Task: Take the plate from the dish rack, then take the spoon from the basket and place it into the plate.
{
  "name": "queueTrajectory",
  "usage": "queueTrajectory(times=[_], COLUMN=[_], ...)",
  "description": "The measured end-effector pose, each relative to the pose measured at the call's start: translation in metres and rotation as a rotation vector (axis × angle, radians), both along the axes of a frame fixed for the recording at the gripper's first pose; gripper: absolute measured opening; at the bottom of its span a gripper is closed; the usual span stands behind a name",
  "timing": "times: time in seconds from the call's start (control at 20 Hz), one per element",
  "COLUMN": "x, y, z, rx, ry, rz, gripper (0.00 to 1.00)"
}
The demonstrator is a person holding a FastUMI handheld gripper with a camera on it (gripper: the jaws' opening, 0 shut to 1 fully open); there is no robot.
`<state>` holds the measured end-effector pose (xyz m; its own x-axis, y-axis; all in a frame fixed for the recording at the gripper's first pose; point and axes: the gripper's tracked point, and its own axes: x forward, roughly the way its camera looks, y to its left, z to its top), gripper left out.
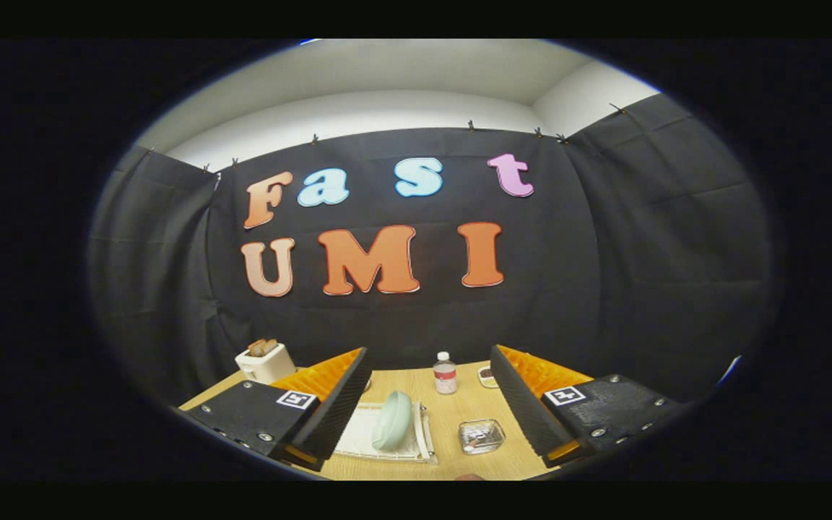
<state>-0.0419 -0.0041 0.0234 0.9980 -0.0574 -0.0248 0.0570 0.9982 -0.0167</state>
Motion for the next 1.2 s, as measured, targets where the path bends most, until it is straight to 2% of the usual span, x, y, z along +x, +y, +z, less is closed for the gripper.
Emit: queueTrajectory(times=[0.1,0.5,0.65,0.9,1.2], x=[0.0,0.019,0.038,0.067,0.092], y=[-0.006,0.002,0.011,0.033,0.04], z=[-0.014,-0.076,-0.109,-0.158,-0.2], rx=[0.002,0.022,0.026,0.117,0.094], ry=[0.039,0.193,0.271,0.401,0.512], rz=[-0.027,-0.042,-0.035,-0.054,-0.078], gripper=[0.99,0.99,0.99,0.99,0.98])
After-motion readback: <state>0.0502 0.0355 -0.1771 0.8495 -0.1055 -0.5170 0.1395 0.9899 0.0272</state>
